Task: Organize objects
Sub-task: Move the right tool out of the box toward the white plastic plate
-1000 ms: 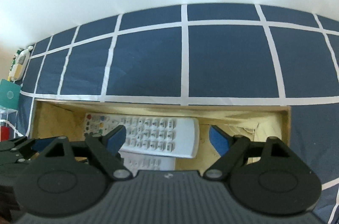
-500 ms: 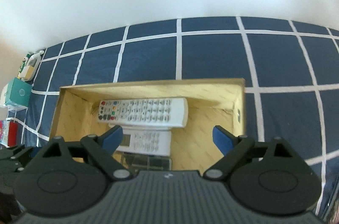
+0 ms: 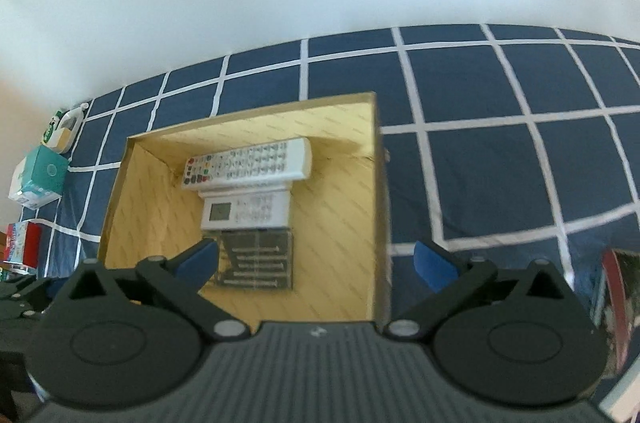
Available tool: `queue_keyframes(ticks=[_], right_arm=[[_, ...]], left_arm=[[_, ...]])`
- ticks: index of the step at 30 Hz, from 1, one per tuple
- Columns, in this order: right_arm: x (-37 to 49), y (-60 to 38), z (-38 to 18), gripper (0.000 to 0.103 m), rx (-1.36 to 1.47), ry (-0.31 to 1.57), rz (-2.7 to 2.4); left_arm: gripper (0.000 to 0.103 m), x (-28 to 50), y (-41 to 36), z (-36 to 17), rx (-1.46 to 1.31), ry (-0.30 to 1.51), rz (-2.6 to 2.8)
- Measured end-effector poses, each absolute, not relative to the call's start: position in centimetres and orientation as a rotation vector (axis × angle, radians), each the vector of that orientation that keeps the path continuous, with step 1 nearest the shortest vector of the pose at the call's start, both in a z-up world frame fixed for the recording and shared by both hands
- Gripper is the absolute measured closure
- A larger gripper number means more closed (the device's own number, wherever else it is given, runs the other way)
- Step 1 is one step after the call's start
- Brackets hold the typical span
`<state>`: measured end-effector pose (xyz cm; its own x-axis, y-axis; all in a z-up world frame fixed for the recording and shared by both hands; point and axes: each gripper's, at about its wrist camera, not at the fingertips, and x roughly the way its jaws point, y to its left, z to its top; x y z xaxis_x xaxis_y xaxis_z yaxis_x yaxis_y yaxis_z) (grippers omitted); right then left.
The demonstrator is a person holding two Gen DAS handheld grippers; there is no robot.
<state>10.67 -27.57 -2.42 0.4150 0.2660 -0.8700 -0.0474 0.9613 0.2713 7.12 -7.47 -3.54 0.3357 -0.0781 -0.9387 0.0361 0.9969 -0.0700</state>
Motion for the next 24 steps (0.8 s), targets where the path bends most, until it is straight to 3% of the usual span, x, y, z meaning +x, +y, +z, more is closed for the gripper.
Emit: queue_keyframes(ticks=[24], right_arm=[[0.0, -41.8, -1.0, 0.0, 0.223, 1.142, 0.155]], left_arm=[[0.0, -3.0, -21.1, -2.6, -0.006, 1.232, -0.116]])
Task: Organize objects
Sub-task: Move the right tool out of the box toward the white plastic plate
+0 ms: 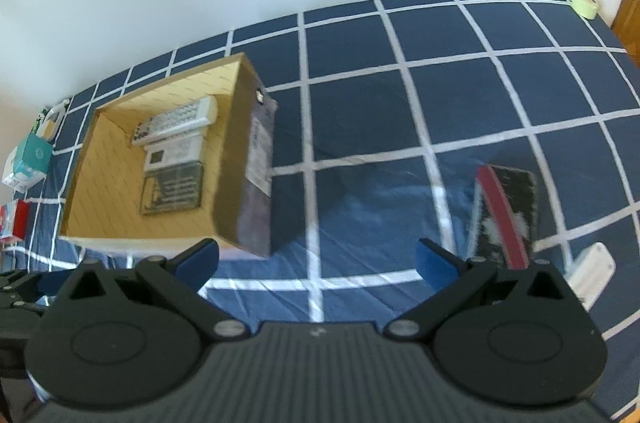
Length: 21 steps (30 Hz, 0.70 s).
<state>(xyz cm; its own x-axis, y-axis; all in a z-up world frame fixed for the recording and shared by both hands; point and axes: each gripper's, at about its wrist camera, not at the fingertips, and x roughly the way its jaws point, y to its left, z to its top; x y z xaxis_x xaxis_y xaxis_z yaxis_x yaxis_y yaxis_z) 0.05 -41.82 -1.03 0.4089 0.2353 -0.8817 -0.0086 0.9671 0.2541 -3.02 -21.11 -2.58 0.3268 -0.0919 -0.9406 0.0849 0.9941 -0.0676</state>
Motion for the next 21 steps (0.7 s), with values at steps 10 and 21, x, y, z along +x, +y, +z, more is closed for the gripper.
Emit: queue_keyframes(ticks=[10, 21], right_arm=[[-2.4, -48.8, -1.3, 0.0, 0.172, 1.166, 0.205], [-3.6, -53.7, -2.1, 0.0, 0.127, 1.188, 0.23]], left_arm=[[0.0, -6.5, -27.4, -3.2, -0.053, 1.243, -0.061], [0.0, -9.0, -31.5, -4.5, -0.059, 1.266, -0.006]])
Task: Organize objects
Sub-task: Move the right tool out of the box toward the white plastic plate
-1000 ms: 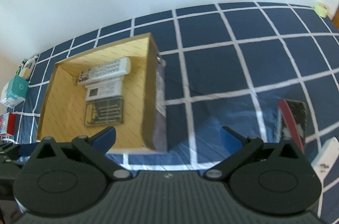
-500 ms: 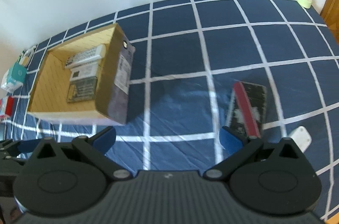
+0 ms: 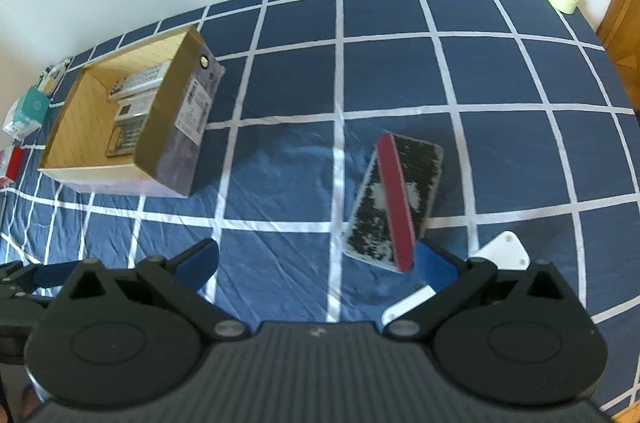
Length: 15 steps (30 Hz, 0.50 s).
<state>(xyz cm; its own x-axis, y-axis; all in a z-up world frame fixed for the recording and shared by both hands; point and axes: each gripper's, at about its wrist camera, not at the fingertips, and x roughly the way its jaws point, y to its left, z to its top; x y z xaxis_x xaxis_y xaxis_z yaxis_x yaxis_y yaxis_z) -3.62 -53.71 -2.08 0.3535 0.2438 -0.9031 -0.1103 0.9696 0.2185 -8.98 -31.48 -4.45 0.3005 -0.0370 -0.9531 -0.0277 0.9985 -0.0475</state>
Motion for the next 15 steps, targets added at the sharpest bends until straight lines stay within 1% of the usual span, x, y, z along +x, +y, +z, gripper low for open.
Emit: queue_keyframes(ticks=[15], right_arm=[[-4.5, -58.6, -4.1, 0.0, 0.0, 1.251, 0.138]], left_arm=[[0.0, -9.7, -33.4, -6.2, -0.056, 1.267, -0.004]])
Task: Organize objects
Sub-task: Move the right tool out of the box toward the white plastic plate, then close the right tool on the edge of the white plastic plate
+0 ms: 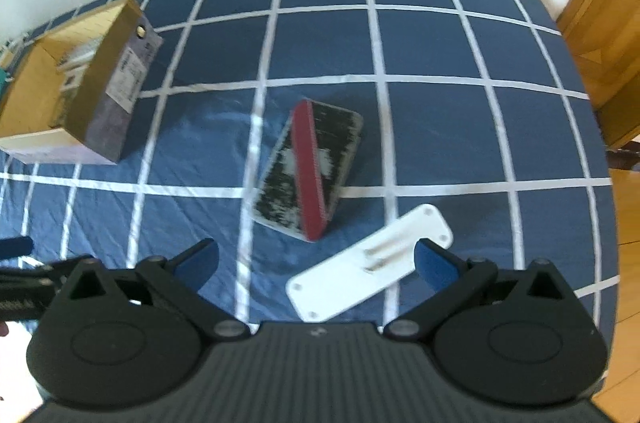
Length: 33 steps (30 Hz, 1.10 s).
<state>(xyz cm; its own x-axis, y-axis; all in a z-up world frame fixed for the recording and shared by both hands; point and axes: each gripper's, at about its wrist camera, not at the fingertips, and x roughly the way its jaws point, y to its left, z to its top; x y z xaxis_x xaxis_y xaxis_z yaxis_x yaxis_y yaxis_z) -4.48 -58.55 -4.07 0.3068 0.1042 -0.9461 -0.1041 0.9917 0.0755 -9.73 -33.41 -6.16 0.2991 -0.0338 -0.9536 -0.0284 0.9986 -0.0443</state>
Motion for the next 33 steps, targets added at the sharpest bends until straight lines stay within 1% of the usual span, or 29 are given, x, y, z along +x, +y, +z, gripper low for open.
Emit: queue_keyframes(ticks=[7, 16, 26, 33], right_arm=[[-3.2, -60.9, -6.0, 0.0, -0.068, 1.308, 0.126], [-0.8, -63.8, -10.4, 0.0, -0.17, 1.395, 0.231], [0.9, -63.9, -13.9, 0.0, -0.263, 1.441, 0.369], [1.8, -64.4, -15.2, 0.0, -0.259, 1.464, 0.401]], left_arm=[[0.0, -9.3, -35.9, -7.2, -0.074, 1.274, 0.017], [0.0, -9.8, -40.5, -11.0, -0.191, 1.343, 0.117], [0.0, -11.5, -45.1, -15.4, -0.321, 1.41, 0.202], [0.0, -11.4, -47.4, -16.8, -0.365, 1.426, 0.204]])
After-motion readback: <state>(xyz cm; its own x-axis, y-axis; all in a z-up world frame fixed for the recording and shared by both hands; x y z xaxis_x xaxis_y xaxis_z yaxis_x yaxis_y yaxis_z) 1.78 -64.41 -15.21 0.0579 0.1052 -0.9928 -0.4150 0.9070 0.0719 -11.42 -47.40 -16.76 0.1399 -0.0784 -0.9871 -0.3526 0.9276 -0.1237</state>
